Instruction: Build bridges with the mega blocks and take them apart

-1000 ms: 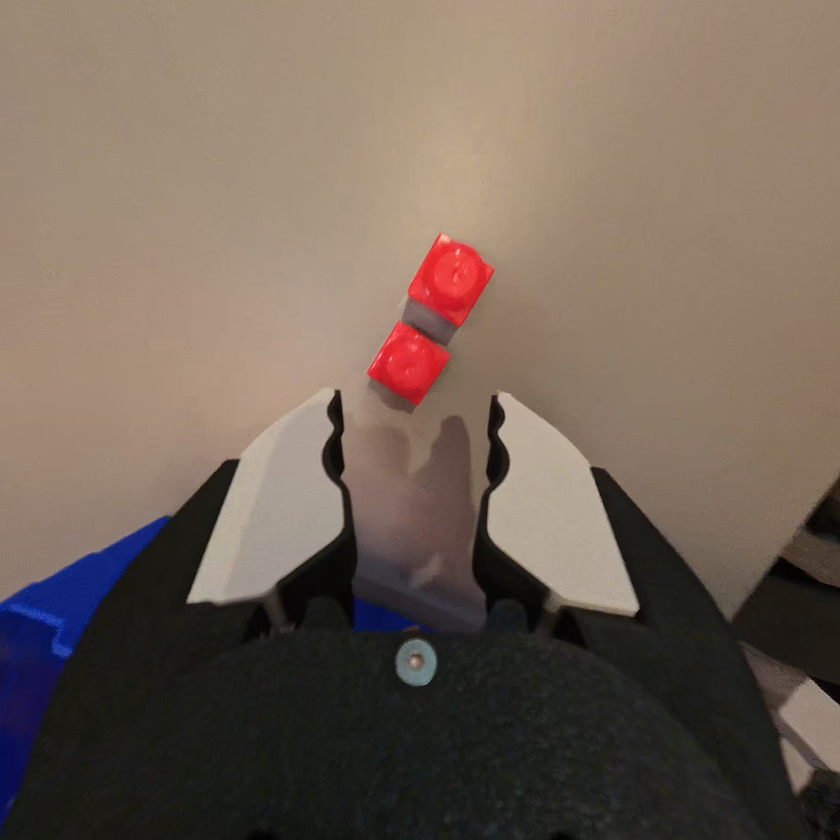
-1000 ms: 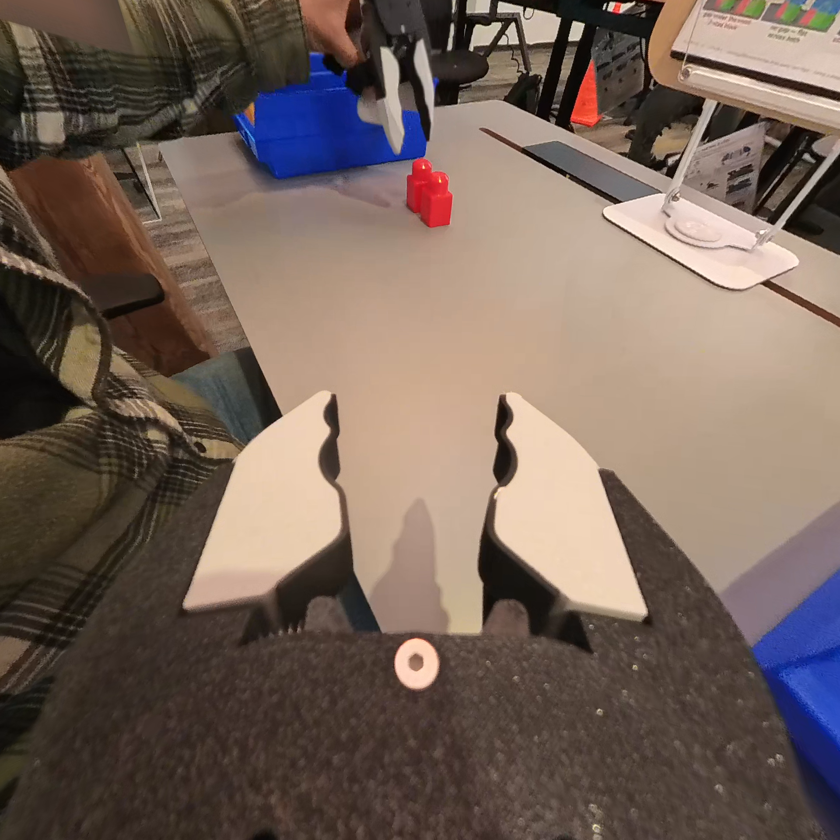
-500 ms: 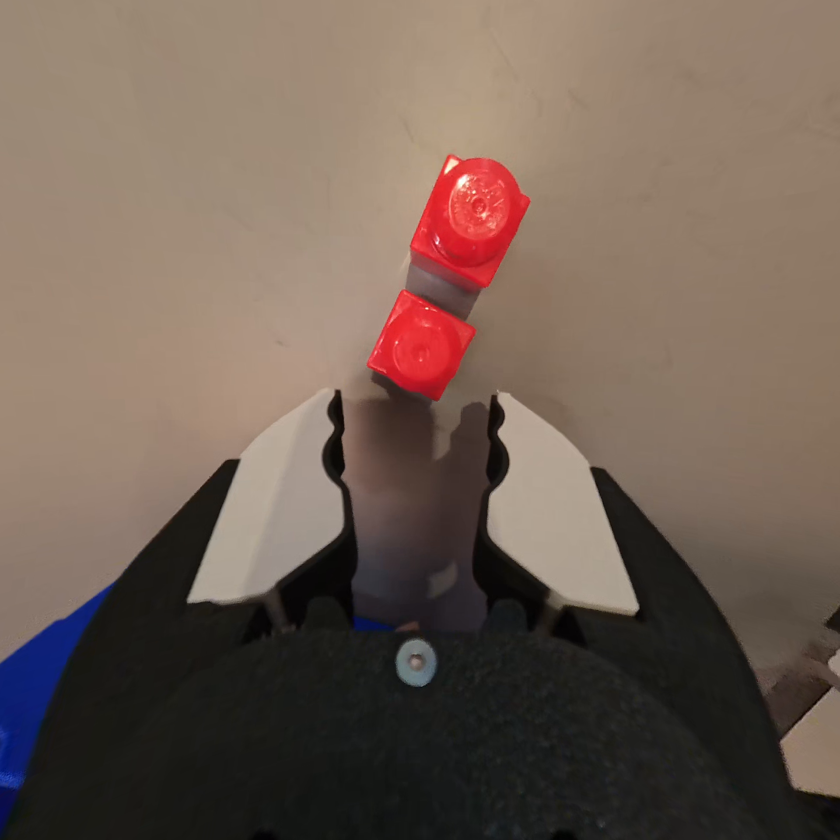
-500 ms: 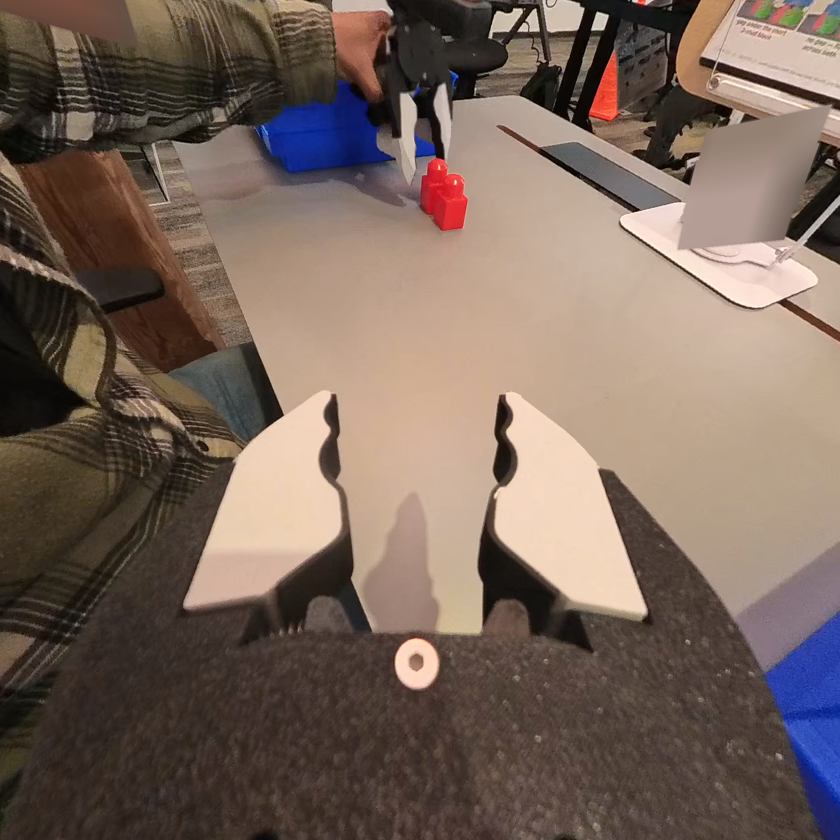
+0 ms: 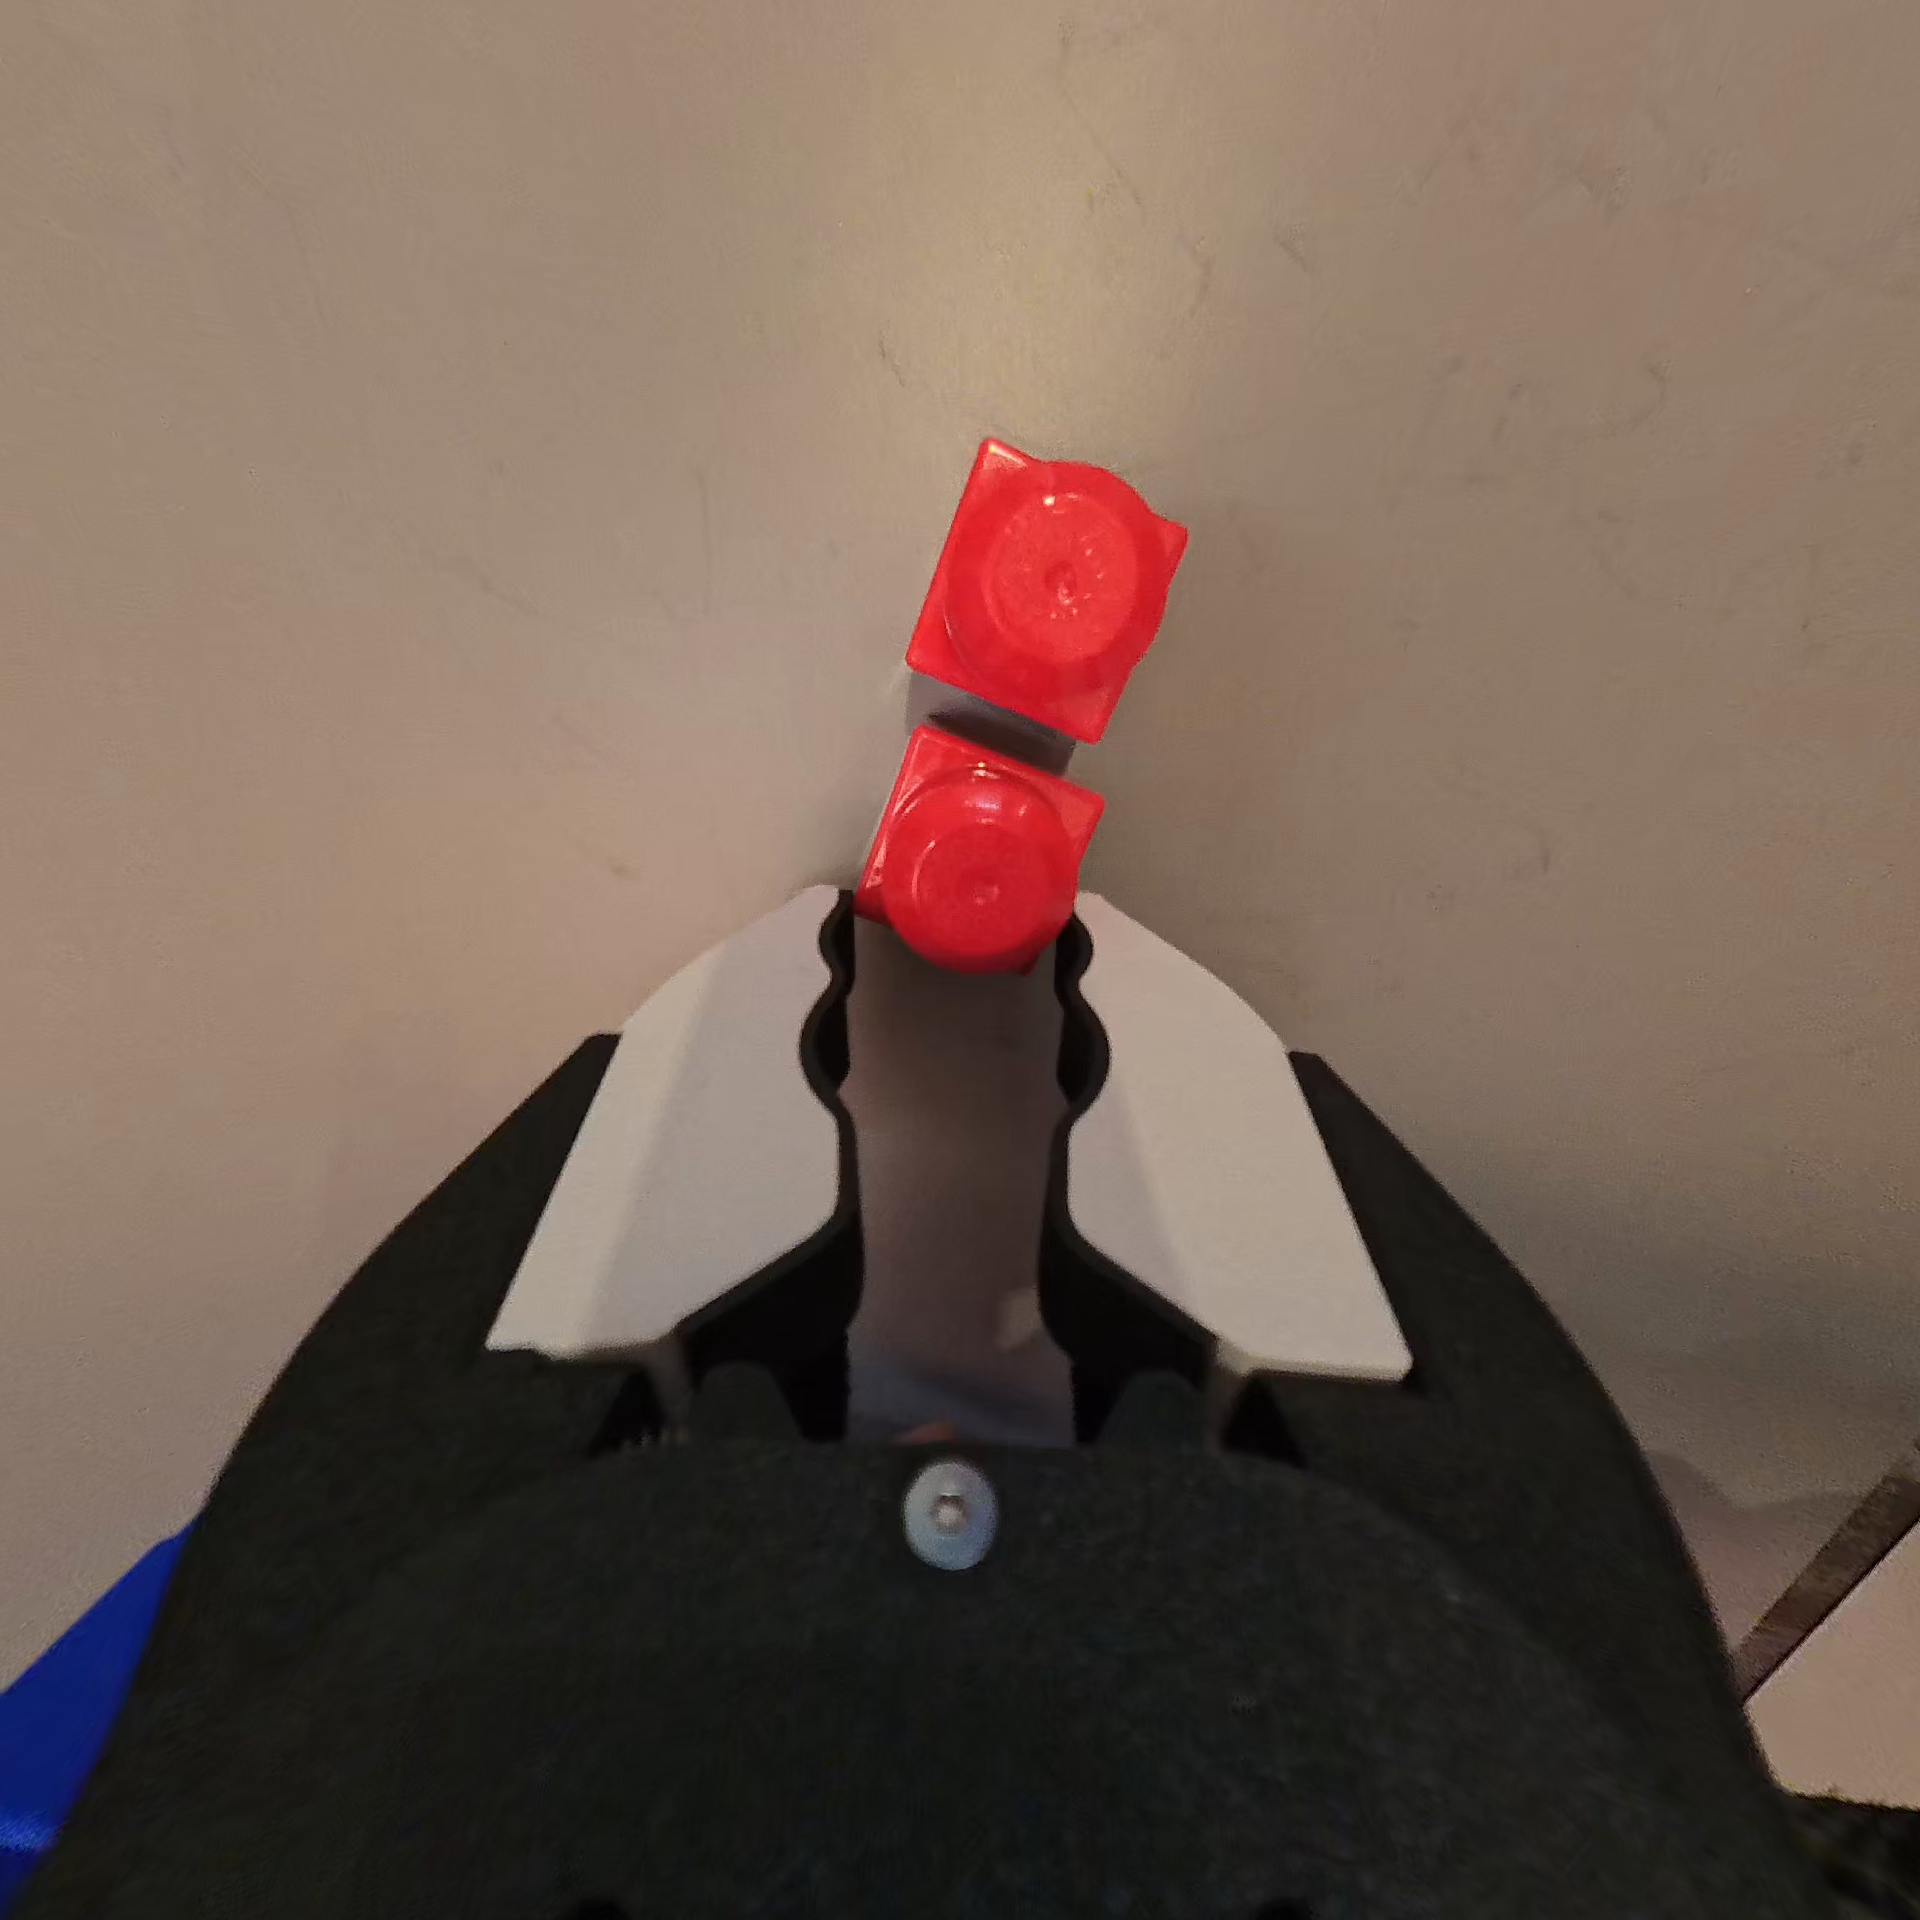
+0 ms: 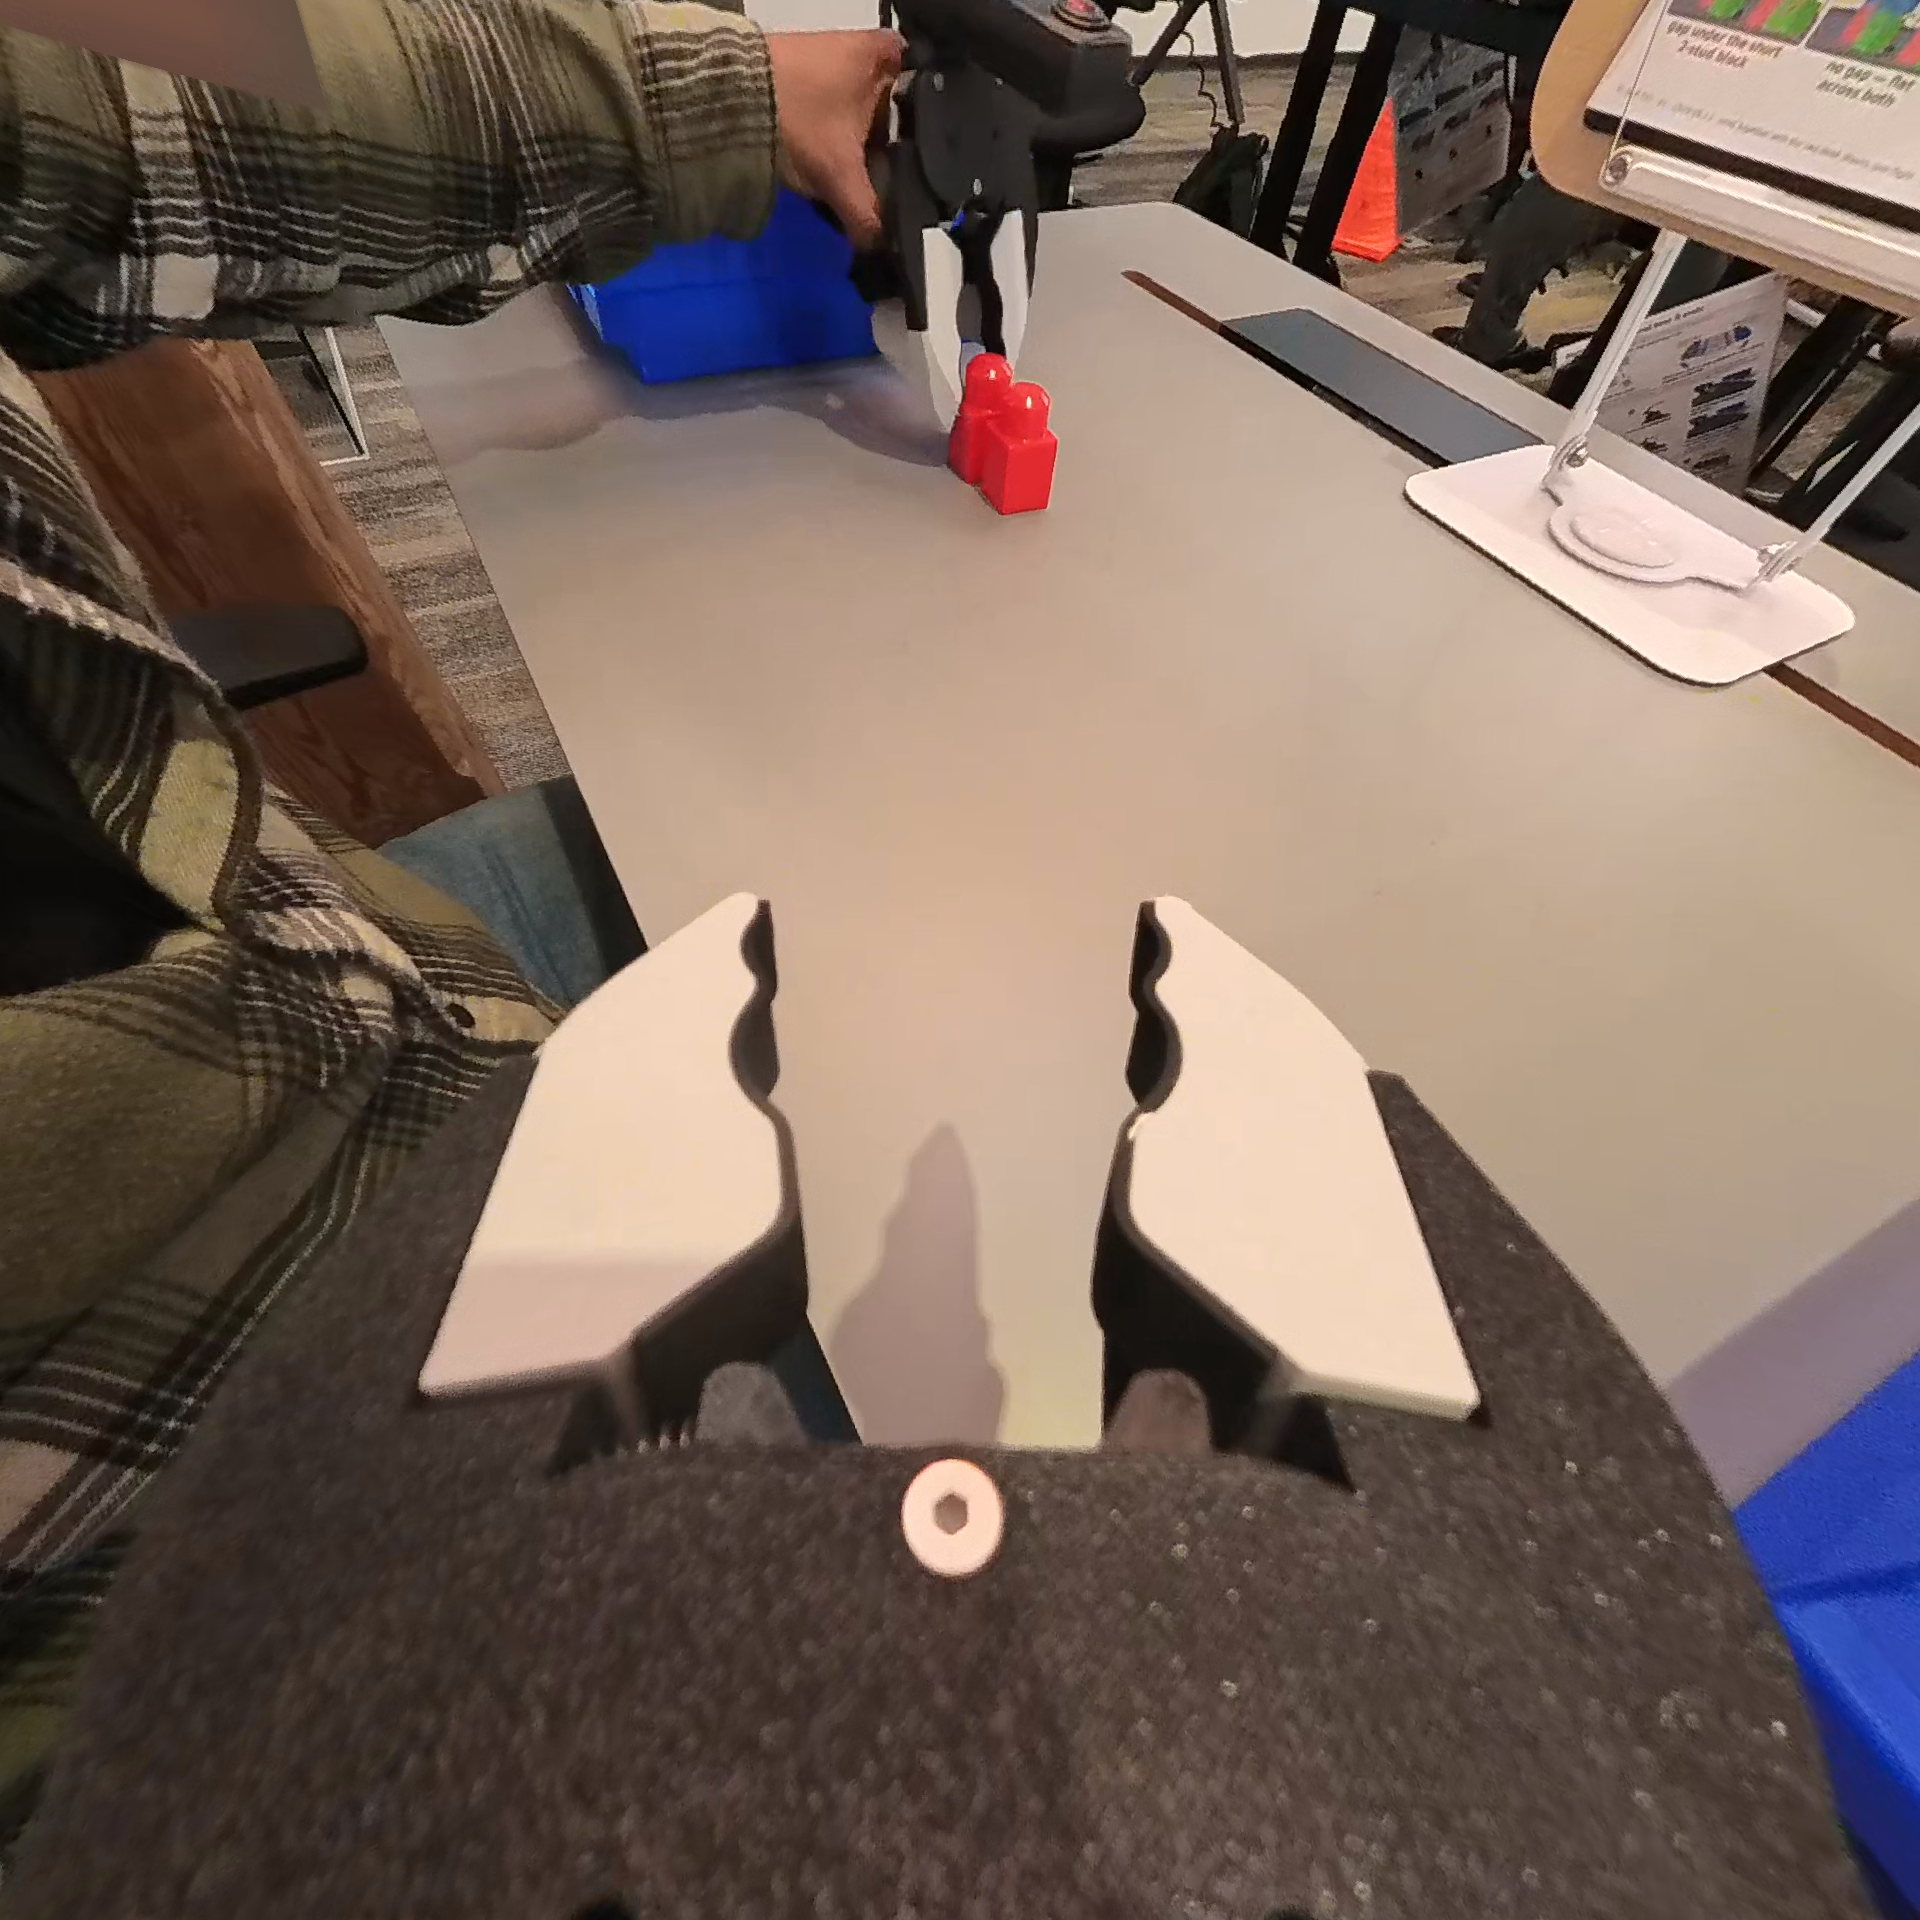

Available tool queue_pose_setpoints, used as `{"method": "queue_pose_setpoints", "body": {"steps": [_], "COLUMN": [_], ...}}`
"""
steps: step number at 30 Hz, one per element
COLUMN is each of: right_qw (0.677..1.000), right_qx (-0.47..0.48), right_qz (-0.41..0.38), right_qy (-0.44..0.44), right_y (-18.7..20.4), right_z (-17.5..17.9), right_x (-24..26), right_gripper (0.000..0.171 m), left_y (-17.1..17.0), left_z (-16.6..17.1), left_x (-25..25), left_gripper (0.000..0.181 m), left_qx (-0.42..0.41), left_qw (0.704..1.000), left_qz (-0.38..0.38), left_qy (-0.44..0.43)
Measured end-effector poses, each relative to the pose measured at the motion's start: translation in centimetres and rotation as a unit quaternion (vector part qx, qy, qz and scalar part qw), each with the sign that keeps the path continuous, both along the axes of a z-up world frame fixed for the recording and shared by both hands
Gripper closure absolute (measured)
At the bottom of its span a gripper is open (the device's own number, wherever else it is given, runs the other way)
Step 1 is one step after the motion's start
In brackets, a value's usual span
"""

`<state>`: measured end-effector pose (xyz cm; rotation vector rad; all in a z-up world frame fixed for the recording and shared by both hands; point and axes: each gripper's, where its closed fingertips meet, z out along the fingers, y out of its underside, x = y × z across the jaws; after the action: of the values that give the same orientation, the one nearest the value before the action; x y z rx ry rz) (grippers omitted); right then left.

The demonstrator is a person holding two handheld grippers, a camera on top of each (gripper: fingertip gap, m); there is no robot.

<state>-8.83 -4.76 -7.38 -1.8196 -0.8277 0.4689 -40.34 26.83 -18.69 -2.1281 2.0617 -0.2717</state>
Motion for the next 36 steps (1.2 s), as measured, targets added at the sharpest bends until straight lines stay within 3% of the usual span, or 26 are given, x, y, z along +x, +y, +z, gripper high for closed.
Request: {"method": "queue_pose_setpoints", "body": {"steps": [16,21,26,31,34,36], "right_qw": [1.000,1.000,1.000,1.000,0.999,0.999], "right_qx": [0.000,0.005,0.011,0.012,0.010,0.010], "right_qz": [-0.001,-0.001,0.010,0.019,0.020,0.023], "right_qy": [-0.001,0.004,0.010,0.016,0.023,0.022], "right_y": [-0.1,0.1,0.3,0.2,0.1,0.0], "right_z": [0.0,0.0,-0.1,-0.4,-0.4,-0.4], "right_x": [-0.1,-0.2,-0.8,-1.2,-1.3,-1.4], "right_gripper": [0.106,0.103,0.103,0.104,0.104,0.104], "left_y": [0.2,0.6,-0.2,-2.3,-2.9,-3.4], "left_z": [-0.2,0.0,4.9,11.5,14.4,16.0], "left_x": [0.8,-0.1,0.7,-0.3,-4.0,-7.3], "left_gripper": [0.144,0.124,0.106,0.082,0.056,0.060], "left_qx": [0.005,0.015,0.034,0.102,0.175,0.210], "left_qw": [1.000,0.999,0.995,0.959,0.908,0.864], "left_qz": [-0.013,0.024,0.075,0.167,0.251,0.294], "left_qy": [0.014,0.021,-0.064,-0.203,-0.288,-0.350]}}
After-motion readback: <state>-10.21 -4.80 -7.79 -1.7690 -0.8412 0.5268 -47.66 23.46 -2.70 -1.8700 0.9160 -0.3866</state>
